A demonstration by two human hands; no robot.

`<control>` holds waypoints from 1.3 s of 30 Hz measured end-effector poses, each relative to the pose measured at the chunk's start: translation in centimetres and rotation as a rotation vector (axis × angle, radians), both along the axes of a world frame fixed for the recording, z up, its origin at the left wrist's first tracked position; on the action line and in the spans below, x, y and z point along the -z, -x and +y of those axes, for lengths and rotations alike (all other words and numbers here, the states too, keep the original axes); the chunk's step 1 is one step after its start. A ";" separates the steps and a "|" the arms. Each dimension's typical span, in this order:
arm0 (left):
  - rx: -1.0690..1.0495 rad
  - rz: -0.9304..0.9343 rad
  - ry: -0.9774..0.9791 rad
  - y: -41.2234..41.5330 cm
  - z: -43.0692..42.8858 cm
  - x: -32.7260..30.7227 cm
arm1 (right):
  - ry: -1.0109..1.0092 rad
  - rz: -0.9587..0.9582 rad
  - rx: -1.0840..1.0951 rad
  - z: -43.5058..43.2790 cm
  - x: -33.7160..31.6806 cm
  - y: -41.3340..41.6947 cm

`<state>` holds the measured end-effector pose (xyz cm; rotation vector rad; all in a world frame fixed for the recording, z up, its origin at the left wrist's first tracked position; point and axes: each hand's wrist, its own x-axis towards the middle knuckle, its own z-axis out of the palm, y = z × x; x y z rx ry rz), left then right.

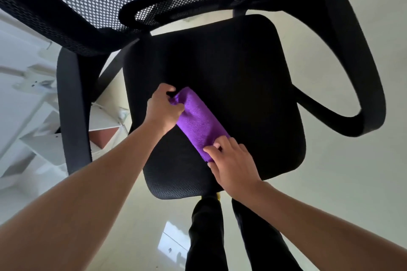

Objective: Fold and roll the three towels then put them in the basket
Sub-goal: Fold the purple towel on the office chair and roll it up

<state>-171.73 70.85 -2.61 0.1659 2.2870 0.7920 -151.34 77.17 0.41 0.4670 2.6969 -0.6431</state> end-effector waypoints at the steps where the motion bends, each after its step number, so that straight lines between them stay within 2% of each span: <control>1: 0.159 0.201 0.047 -0.3 -0.4 0.2 | -0.007 -0.028 -0.017 -0.2 0.4 0.4; 3: 0.480 0.574 0.082 -1.0 -0.7 0.5 | -0.020 -0.060 -0.047 -0.5 1.2 1.2; 4: 0.612 0.662 0.076 -1.3 -0.7 0.6 | -0.017 -0.079 -0.061 -0.6 1.6 1.5; 7: 0.797 0.633 0.096 -1.5 -0.7 1.4 | -0.027 -0.112 -0.103 -0.9 2.7 1.7; 12: 0.787 0.509 0.050 -1.0 -1.2 3.1 | -0.073 -0.051 -0.050 -1.4 4.5 0.4; 17: 0.807 0.478 -0.013 -0.4 -1.8 4.7 | -0.131 -0.062 -0.024 -2.0 6.6 0.8; 20: 0.820 0.467 -0.059 0.1 -1.8 4.2 | -0.118 -0.118 0.016 -2.4 6.0 1.6; 23: 0.728 0.349 -0.102 1.2 -1.1 3.0 | -0.034 -0.119 0.102 -2.1 4.0 2.5; 27: 0.480 0.225 -0.063 3.8 -0.8 1.5 | -0.064 0.022 0.200 -0.2 2.1 5.2; 29: 0.411 0.152 -0.043 4.7 -1.3 1.2 | -0.065 0.011 0.169 0.3 2.7 6.8; 33: 0.365 0.018 -0.013 5.2 -2.0 2.1 | -0.104 -0.115 0.149 0.4 6.1 7.5; 37: 0.335 -0.029 0.010 5.3 -1.8 2.1 | -0.099 -0.068 0.182 0.0 6.7 7.1; 39: 0.392 0.045 0.073 5.3 -1.3 1.5 | -0.064 0.010 0.227 0.0 5.7 6.3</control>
